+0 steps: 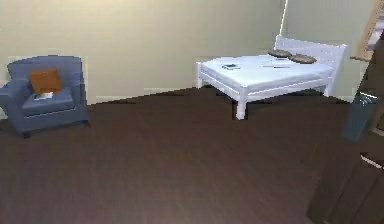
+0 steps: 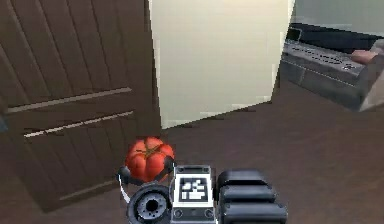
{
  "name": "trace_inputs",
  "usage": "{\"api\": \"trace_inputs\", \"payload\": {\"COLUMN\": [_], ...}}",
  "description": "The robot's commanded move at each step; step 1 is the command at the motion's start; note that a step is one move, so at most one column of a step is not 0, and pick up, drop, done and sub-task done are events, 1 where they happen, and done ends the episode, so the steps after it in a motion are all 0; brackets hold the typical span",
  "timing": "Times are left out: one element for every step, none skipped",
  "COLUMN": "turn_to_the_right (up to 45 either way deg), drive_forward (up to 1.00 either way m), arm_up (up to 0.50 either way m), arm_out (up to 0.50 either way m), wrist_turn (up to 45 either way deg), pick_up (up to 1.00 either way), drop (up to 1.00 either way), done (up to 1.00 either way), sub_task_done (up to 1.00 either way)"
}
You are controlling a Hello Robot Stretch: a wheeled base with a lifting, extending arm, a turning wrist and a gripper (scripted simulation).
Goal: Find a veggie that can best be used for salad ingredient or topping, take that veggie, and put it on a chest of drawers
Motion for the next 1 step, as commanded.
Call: {"api": "trace_inputs", "payload": {"turn_to_the_right": [-9.0], "drive_forward": [0.00], "arm_up": [0.00], "arm_out": [0.00], "wrist_turn": [0.0], "pick_up": [0.00], "drop": [0.00], "done": [0.00], "sub_task_done": [0.00]}}
